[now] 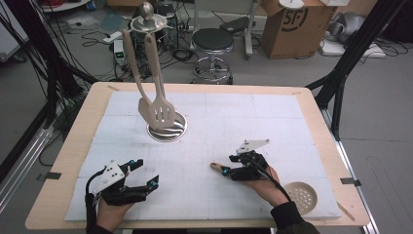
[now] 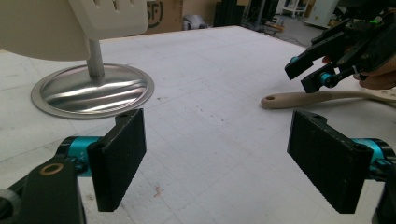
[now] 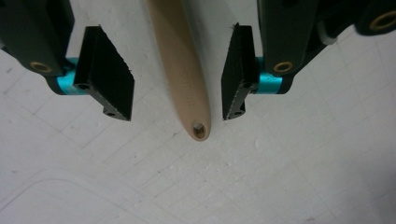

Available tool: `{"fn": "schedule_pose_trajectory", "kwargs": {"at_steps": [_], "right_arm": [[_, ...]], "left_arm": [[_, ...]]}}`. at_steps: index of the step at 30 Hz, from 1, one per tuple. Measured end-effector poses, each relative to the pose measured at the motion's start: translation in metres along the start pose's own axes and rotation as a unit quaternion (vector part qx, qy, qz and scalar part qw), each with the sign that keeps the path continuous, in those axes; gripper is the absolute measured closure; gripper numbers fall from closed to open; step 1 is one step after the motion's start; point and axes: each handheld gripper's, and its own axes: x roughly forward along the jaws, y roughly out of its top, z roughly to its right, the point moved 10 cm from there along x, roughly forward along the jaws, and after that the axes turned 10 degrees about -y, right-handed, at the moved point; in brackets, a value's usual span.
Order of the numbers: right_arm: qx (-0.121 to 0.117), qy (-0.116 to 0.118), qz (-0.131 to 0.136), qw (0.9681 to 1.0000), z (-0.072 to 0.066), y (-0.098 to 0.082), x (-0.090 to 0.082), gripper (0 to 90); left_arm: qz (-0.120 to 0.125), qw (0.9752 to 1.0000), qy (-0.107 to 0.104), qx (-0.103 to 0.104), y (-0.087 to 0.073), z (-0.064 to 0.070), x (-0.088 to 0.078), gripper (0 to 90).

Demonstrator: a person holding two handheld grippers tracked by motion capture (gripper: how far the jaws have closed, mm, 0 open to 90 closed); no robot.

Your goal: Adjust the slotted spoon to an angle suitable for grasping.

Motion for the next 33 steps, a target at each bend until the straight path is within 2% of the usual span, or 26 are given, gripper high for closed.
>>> {"fn": "schedule_pose_trajectory", "kwargs": {"at_steps": [6, 12, 14, 16, 20, 24, 29, 33], "right_arm": [[-0.006, 0.004, -0.027, 0.9996, -0.001, -0.006, 0.009, 45.8], [-0.017, 0.001, -0.031, 0.9994, -0.002, -0.007, 0.013, 48.6], [-0.027, -0.002, -0.039, 0.9989, -0.003, -0.008, 0.015, 49.3], [-0.043, -0.004, -0.046, 0.998, -0.005, -0.008, 0.017, 50.5], [-0.059, 0.005, -0.059, 0.9965, -0.012, -0.006, 0.02, 53.9], [-0.088, -0.009, -0.084, 0.9925, -0.014, -0.008, 0.024, 56.0], [-0.089, -0.01, -0.089, 0.992, -0.015, -0.008, 0.025, 56.8], [-0.091, -0.007, -0.111, 0.9896, -0.014, -0.007, 0.025, 57.4]], "left_arm": [[-0.001, 1.0, 0.0, 0.0, 0.0, 0.0, 0.0, 20.0], [-0.001, 1.0, 0.0, 0.0, 0.0, 0.0, 0.0, 20.1], [-0.001, 1.0, 0.0, 0.001, 0.0, 0.0, 0.0, 20.1], [-0.001, 1.0, -0.001, 0.001, 0.0, 0.0, 0.0, 20.1], [-0.001, 1.0, 0.001, 0.001, 0.0, 0.0, -0.001, 20.0], [0.002, 1.0, 0.001, -0.001, 0.0, 0.0, -0.002, 20.0], [0.003, 1.0, 0.003, -0.001, 0.0, 0.0, -0.003, 20.0], [0.003, 1.0, 0.004, 0.0, 0.001, 0.0, -0.005, 20.1]]}}
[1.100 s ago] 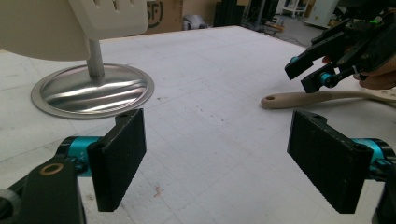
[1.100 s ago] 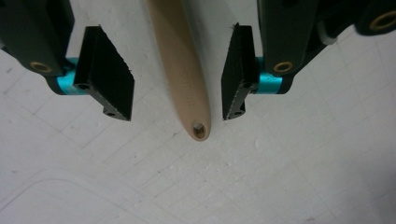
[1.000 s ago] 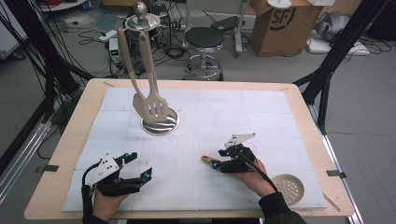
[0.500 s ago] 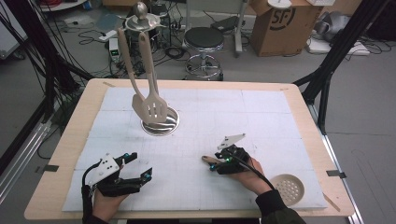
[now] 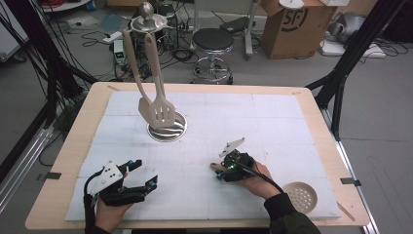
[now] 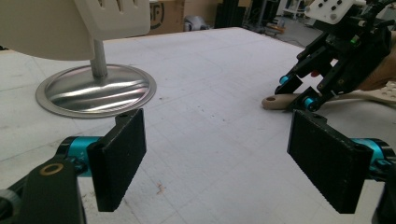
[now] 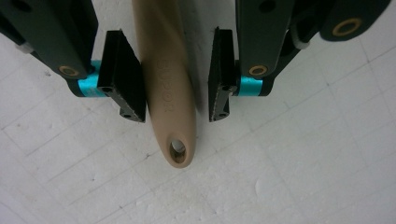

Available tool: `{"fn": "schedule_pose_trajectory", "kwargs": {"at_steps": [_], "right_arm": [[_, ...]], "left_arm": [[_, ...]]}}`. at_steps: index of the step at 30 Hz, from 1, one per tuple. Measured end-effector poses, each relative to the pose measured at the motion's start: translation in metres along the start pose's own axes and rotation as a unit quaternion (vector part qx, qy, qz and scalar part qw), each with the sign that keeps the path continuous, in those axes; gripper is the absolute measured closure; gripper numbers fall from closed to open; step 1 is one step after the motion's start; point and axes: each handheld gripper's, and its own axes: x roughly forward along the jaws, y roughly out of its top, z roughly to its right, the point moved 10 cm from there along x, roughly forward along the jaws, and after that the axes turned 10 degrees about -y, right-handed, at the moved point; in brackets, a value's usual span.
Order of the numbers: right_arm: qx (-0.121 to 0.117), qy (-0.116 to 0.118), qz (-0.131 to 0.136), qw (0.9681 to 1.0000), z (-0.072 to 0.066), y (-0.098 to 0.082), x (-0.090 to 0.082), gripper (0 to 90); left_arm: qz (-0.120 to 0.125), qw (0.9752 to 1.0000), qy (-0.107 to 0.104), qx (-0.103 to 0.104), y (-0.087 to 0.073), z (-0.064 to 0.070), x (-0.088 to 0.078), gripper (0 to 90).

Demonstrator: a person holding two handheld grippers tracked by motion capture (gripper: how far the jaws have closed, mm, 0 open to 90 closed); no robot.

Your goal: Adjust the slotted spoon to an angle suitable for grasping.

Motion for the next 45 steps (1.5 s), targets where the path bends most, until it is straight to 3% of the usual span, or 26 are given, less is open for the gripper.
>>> {"fn": "schedule_pose_trajectory", "kwargs": {"at_steps": [6, 13, 20, 24, 32, 40, 45], "right_arm": [[-0.008, 0.019, -0.038, 0.9991, 0.001, 0.002, 0.001, 58.8], [-0.017, 0.036, -0.085, 0.9956, 0.005, 0.006, 0.003, 62.8], [-0.043, 0.025, -0.128, 0.9905, 0.003, 0.009, 0.005, 62.4], [-0.044, 0.019, -0.151, 0.9874, 0.003, 0.011, 0.006, 62.4], [-0.067, -0.006, -0.192, 0.979, 0.001, 0.014, 0.008, 63.1], [-0.062, 0.006, -0.173, 0.983, 0.001, 0.013, 0.006, 66.9], [-0.05, 0.019, -0.116, 0.9918, 0.004, 0.013, 0.005, 67.4]], "left_arm": [[0.001, 1.0, 0.004, -0.001, 0.0, -0.001, -0.004, 20.1], [0.002, 1.0, 0.007, 0.0, -0.001, -0.002, -0.006, 20.1], [0.002, 0.9999, 0.014, -0.001, -0.001, -0.001, -0.012, 20.1], [0.004, 0.9998, 0.019, -0.002, -0.002, -0.002, -0.016, 20.1], [0.001, 0.9998, 0.018, 0.001, -0.003, 0.0, -0.015, 20.2], [0.002, 0.9998, 0.019, -0.002, -0.003, -0.002, -0.016, 20.1], [-0.001, 0.9998, 0.019, -0.003, -0.005, -0.003, -0.014, 20.2]]}}
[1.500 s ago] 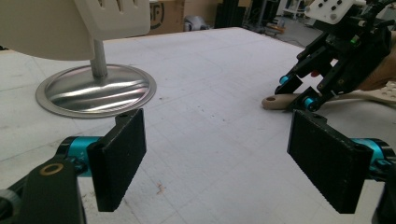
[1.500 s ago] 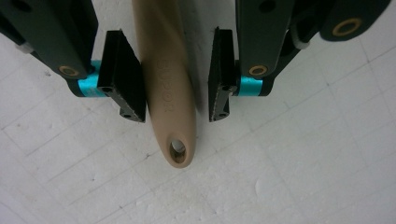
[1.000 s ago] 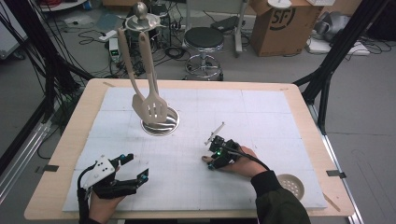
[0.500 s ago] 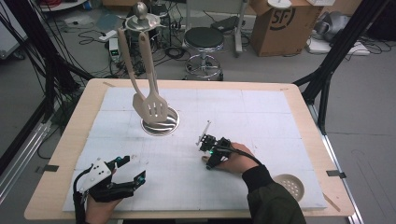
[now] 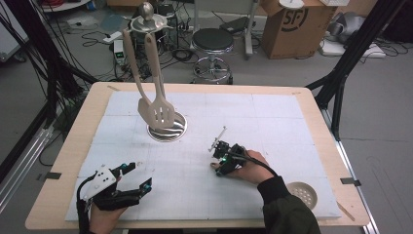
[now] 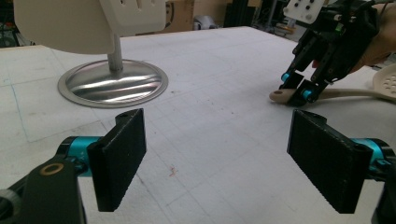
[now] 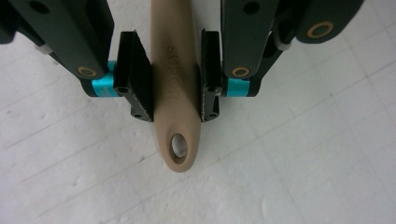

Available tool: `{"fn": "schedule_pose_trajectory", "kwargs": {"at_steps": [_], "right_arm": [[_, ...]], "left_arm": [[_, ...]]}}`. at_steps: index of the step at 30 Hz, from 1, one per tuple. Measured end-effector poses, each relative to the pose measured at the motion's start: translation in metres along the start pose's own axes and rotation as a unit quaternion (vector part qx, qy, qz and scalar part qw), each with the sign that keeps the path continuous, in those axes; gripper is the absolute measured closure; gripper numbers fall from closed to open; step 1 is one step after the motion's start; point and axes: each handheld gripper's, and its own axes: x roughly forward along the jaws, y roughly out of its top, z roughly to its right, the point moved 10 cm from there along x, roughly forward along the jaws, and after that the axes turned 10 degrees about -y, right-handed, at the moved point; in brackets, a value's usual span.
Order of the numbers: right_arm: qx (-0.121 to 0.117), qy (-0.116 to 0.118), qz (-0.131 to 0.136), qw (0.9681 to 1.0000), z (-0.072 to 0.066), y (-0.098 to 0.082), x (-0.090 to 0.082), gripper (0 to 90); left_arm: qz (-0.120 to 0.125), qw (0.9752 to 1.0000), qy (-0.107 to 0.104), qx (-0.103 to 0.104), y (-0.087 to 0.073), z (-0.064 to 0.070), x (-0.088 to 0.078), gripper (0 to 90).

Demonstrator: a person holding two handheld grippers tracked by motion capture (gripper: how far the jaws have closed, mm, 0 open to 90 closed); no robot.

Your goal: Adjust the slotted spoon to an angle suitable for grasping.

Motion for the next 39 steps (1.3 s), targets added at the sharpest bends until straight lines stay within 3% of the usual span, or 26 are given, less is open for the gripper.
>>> {"fn": "schedule_pose_trajectory", "kwargs": {"at_steps": [6, 10, 16, 21, 30, 34, 39], "right_arm": [[0.01, -0.018, 0.031, 0.9993, 0.006, 0.006, -0.002, 67.5], [0.017, -0.025, 0.07, 0.9971, 0.01, 0.014, -0.011, 67.5], [0.031, -0.048, 0.119, 0.9913, 0.019, 0.024, -0.025, 67.6], [0.052, -0.066, 0.158, 0.9839, 0.029, 0.028, -0.039, 67.6], [0.067, -0.088, 0.246, 0.963, 0.038, 0.042, -0.066, 67.7], [0.079, -0.081, 0.275, 0.9548, 0.039, 0.047, -0.076, 67.6], [0.098, -0.072, 0.321, 0.9392, 0.043, 0.055, -0.091, 67.6]], "left_arm": [[-0.001, 1.0, 0.0, 0.001, 0.0, 0.0, 0.0, 20.2], [0.0, 1.0, 0.0, 0.0, 0.0, 0.0, 0.0, 20.2], [0.002, 1.0, 0.0, 0.001, 0.001, 0.0, -0.001, 20.2], [0.001, 1.0, -0.001, 0.001, 0.0, 0.0, 0.0, 20.1], [0.0, 1.0, 0.0, 0.001, 0.0, 0.0, 0.0, 20.2], [0.0, 1.0, 0.0, 0.0, 0.0, 0.0, 0.0, 20.2], [0.001, 1.0, 0.001, 0.0, 0.0, 0.0, 0.0, 20.2]]}}
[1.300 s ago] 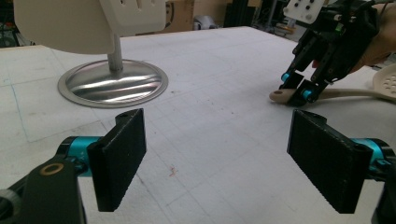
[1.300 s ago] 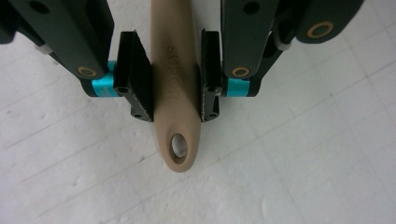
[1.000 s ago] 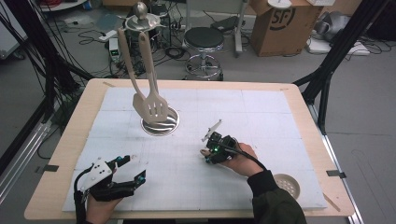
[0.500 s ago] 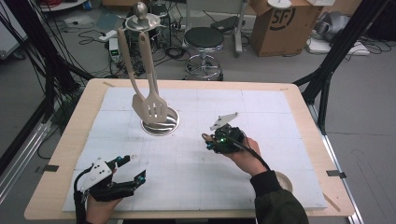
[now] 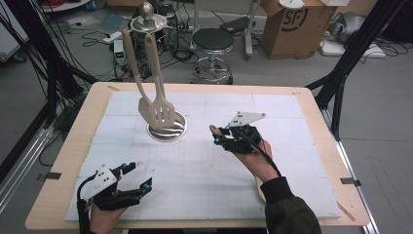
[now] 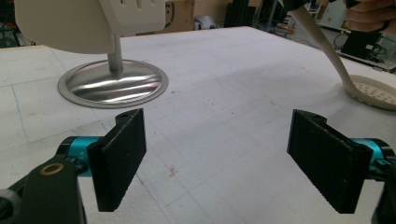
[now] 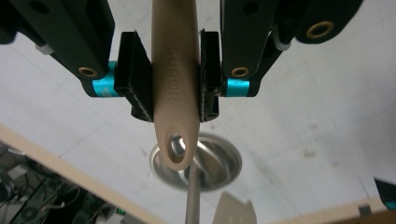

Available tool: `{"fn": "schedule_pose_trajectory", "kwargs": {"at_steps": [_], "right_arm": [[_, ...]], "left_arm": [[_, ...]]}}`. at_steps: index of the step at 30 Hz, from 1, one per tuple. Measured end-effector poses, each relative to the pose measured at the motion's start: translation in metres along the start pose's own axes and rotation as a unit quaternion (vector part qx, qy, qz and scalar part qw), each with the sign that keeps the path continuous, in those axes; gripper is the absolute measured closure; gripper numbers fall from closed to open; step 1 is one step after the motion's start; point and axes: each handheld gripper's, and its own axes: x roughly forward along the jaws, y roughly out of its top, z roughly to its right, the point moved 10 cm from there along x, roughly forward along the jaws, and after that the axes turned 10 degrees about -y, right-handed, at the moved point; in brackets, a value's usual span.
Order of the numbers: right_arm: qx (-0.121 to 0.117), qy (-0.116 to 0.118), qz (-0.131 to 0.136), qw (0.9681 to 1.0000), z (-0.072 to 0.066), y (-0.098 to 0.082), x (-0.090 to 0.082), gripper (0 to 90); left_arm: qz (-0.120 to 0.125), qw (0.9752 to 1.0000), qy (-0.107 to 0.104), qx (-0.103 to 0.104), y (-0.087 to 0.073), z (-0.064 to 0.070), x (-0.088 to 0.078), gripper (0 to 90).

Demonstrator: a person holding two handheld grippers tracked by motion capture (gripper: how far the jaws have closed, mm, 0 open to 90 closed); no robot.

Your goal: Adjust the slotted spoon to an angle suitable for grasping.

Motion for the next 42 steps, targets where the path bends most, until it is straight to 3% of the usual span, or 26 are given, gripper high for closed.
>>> {"fn": "schedule_pose_trajectory", "kwargs": {"at_steps": [5, 10, 18, 27, 33, 37, 42], "right_arm": [[-0.005, -0.021, 0.049, 0.9985, 0.001, 0.014, -0.006, 67.6], [-0.004, -0.031, 0.12, 0.9923, -0.001, 0.033, -0.015, 67.6], [0.002, -0.047, 0.17, 0.9844, 0.001, 0.046, -0.022, 67.5], [0.016, -0.048, 0.189, 0.9808, 0.002, 0.051, -0.025, 67.5], [0.03, -0.048, 0.202, 0.9778, 0.011, 0.054, -0.028, 67.5], [0.032, -0.046, 0.21, 0.976, 0.009, 0.057, -0.028, 67.5], [0.029, -0.049, 0.222, 0.9734, 0.009, 0.061, -0.03, 67.5]], "left_arm": [[0.001, 1.0, 0.001, 0.0, 0.0, 0.0, 0.0, 20.2], [0.002, 1.0, 0.0, 0.0, 0.001, 0.0, -0.001, 20.2], [0.002, 1.0, 0.0, 0.0, 0.001, 0.0, -0.002, 20.2], [0.005, 1.0, 0.001, -0.001, 0.002, 0.0, -0.001, 20.2], [-0.006, 1.0, 0.001, 0.0, -0.002, 0.0, 0.003, 20.1], [0.002, 0.9999, 0.007, -0.009, 0.0, -0.005, 0.0, 20.2], [0.0, 1.0, 0.002, -0.003, 0.0, -0.003, 0.002, 20.1]]}}
